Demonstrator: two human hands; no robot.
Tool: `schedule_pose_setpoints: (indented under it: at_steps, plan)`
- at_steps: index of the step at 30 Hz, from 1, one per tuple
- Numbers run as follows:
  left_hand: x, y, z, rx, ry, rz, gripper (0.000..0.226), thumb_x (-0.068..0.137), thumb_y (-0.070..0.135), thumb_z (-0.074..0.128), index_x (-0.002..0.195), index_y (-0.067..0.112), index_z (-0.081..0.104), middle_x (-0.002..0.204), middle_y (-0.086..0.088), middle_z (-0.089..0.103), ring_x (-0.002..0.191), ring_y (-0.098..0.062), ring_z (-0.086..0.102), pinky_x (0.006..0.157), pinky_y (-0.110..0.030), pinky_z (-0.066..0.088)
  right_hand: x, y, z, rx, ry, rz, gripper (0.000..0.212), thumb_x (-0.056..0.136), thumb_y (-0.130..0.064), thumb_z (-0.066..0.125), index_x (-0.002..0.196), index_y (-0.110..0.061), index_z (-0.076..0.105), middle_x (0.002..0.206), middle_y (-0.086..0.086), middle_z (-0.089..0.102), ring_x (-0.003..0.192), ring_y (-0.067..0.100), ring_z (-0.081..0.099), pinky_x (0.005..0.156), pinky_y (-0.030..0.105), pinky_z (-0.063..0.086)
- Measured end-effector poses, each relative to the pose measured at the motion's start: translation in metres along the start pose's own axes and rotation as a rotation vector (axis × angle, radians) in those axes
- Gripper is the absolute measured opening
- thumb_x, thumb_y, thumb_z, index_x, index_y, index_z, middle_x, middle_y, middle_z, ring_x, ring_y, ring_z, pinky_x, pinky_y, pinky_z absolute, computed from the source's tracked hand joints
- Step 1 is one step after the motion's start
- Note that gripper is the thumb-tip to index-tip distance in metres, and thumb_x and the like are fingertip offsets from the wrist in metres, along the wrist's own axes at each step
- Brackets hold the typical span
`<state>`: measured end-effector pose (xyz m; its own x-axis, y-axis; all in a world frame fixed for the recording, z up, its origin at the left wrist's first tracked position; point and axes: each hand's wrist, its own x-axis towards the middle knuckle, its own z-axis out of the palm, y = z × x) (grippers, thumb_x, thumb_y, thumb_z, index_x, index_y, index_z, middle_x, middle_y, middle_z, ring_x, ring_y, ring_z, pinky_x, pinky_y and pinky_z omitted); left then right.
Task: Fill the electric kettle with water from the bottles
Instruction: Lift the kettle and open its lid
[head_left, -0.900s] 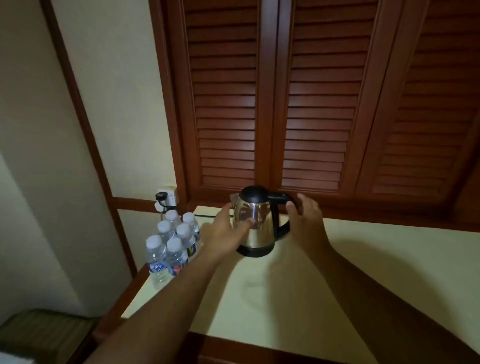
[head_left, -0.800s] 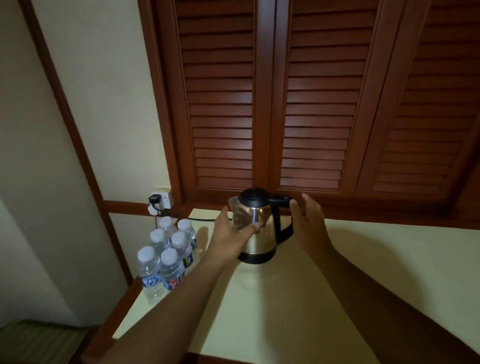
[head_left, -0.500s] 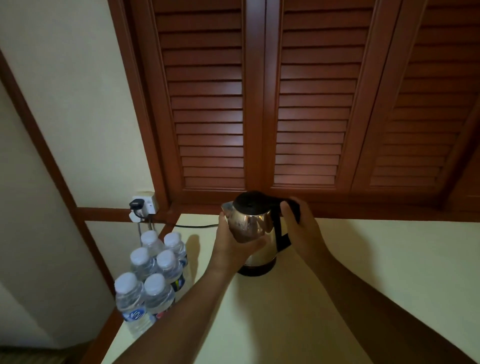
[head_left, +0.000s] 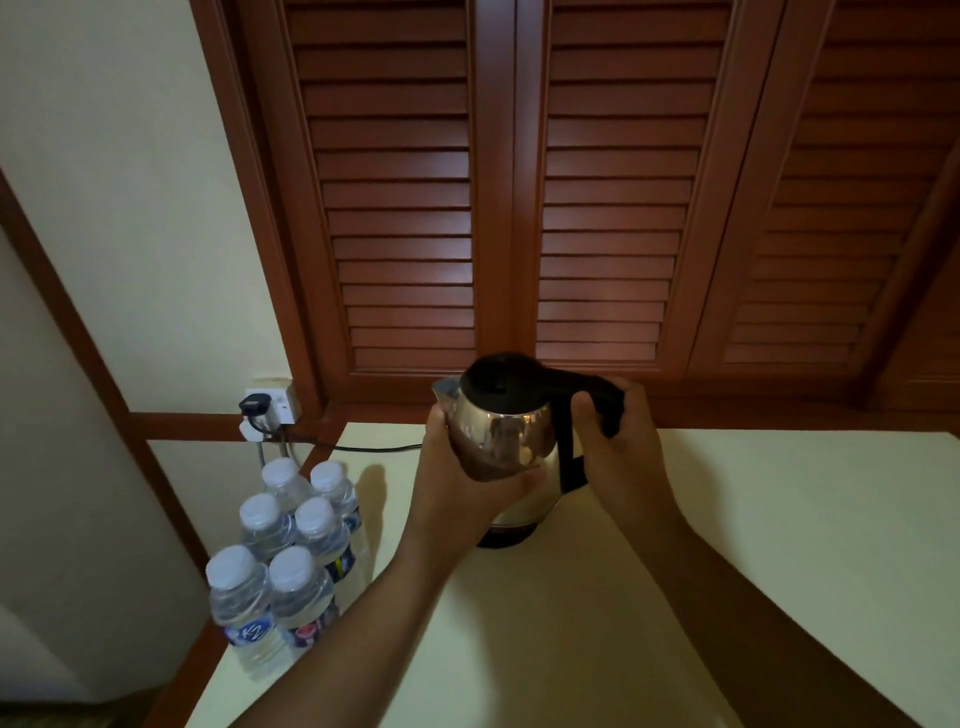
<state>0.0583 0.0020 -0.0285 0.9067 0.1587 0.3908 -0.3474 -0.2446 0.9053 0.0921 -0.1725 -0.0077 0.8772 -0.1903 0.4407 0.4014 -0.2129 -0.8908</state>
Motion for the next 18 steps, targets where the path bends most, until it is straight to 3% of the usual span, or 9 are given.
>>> schedule_pose_setpoints:
  at_steps: [3, 6, 10, 13, 18]
  plan:
    - [-0.020, 0.016, 0.002, -0.023, -0.016, 0.000, 0.085, 0.062, 0.005, 0.099, 0.126, 0.031, 0.050, 0.117, 0.011, 0.070, 0.104, 0.005, 0.068, 0.077, -0.010, 0.054, -0.020, -0.015, -0.019, 0.000, 0.025, -0.029, 0.022, 0.099, -0.026, 0.062, 0.118, -0.031, 0.052, 0.107, -0.017, 0.063, 0.093, -0.016, 0.059, 0.072, 0.001, 0.044]
    - [-0.044, 0.022, 0.008, -0.023, -0.025, -0.041, 0.088, 0.060, 0.007, 0.100, 0.123, 0.041, 0.048, 0.117, 0.016, 0.068, 0.103, 0.010, 0.066, 0.074, -0.008, 0.054, -0.042, -0.019, -0.036, -0.012, 0.010, -0.040, 0.024, 0.098, -0.032, 0.063, 0.119, -0.034, 0.051, 0.108, -0.017, 0.063, 0.097, -0.011, 0.060, 0.074, 0.002, 0.045]
    - [-0.078, 0.021, 0.014, -0.027, -0.025, -0.142, 0.095, 0.055, 0.008, 0.102, 0.123, 0.044, 0.045, 0.120, 0.019, 0.065, 0.107, 0.008, 0.065, 0.075, -0.009, 0.054, -0.067, -0.012, -0.054, -0.023, -0.038, -0.029, 0.024, 0.098, -0.027, 0.064, 0.115, -0.035, 0.050, 0.108, -0.017, 0.064, 0.097, -0.012, 0.060, 0.077, 0.003, 0.044]
    - [-0.102, 0.024, 0.018, 0.007, -0.070, -0.195, 0.104, 0.058, 0.016, 0.102, 0.135, 0.037, 0.036, 0.128, 0.018, 0.058, 0.113, 0.005, 0.059, 0.076, -0.002, 0.050, -0.082, -0.002, -0.066, -0.036, -0.088, 0.002, 0.025, 0.098, -0.026, 0.063, 0.118, -0.029, 0.049, 0.110, -0.012, 0.063, 0.101, -0.003, 0.061, 0.079, 0.004, 0.046]
    - [-0.124, 0.019, 0.025, 0.070, -0.105, -0.274, 0.118, 0.060, 0.029, 0.101, 0.150, 0.032, 0.025, 0.143, 0.015, 0.050, 0.130, -0.007, 0.051, 0.081, -0.005, 0.048, -0.098, 0.012, -0.081, -0.038, -0.126, 0.047, 0.026, 0.098, -0.023, 0.064, 0.119, -0.024, 0.048, 0.110, -0.009, 0.060, 0.098, -0.006, 0.060, 0.079, 0.008, 0.045]
